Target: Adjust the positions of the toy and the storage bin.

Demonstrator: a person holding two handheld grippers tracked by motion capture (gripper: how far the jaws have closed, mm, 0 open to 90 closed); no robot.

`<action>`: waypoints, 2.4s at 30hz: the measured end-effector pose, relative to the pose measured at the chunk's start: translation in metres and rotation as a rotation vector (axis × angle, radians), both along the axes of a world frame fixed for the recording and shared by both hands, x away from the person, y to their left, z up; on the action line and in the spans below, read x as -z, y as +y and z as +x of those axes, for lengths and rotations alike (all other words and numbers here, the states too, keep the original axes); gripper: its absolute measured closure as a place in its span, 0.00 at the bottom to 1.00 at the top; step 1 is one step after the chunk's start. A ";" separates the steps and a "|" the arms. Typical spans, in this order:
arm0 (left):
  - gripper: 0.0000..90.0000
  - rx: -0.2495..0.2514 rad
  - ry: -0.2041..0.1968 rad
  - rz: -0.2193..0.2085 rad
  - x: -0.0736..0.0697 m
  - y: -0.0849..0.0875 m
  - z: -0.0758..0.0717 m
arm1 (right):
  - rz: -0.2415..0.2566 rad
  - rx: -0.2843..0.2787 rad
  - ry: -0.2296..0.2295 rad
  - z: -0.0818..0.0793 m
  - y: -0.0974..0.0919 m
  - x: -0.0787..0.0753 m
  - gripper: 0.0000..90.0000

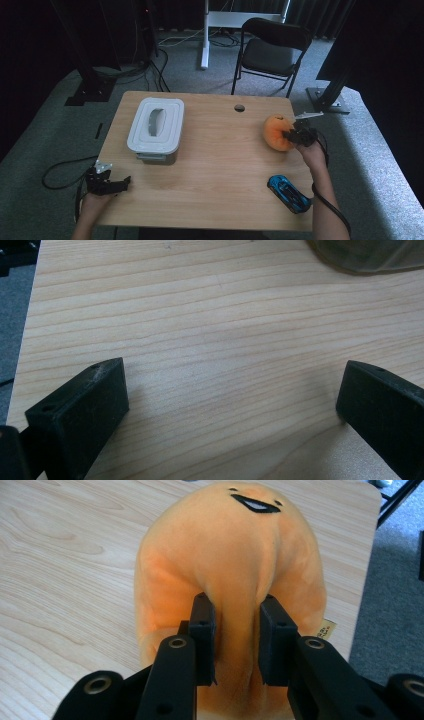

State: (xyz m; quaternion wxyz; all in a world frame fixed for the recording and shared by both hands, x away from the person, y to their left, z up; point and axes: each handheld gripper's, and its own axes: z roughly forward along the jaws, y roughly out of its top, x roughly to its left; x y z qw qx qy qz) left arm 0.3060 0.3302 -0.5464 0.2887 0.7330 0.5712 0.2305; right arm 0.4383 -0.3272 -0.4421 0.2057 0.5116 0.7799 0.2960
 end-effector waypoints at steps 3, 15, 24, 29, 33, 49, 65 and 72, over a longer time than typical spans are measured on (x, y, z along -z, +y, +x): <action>0.01 0.000 0.000 0.000 0.000 0.000 0.000 | -0.002 0.018 0.002 0.001 -0.004 0.003 0.80; 0.01 0.000 0.000 0.000 0.000 0.000 0.000 | 0.029 0.039 0.031 -0.004 -0.006 0.021 0.62; 0.01 0.008 0.002 -0.003 0.000 -0.001 -0.002 | 0.078 0.015 0.031 -0.010 -0.010 0.016 0.28; 0.01 0.004 0.000 -0.043 -0.001 0.001 -0.001 | 0.076 -0.020 0.002 -0.015 -0.007 0.008 0.15; 0.01 0.002 -0.014 -0.042 -0.004 0.004 0.000 | 0.063 -0.030 -0.055 -0.020 0.000 0.000 0.15; 0.01 0.025 -0.043 -0.016 -0.014 0.002 0.023 | 0.102 -0.147 -0.115 -0.021 0.066 -0.006 0.15; 0.01 0.012 -0.061 -0.003 -0.010 0.010 0.054 | 0.146 -0.272 -0.070 -0.008 0.155 0.034 0.15; 0.01 0.001 -0.067 0.002 -0.010 0.015 0.068 | 0.189 -0.232 -0.089 -0.002 0.181 0.048 0.15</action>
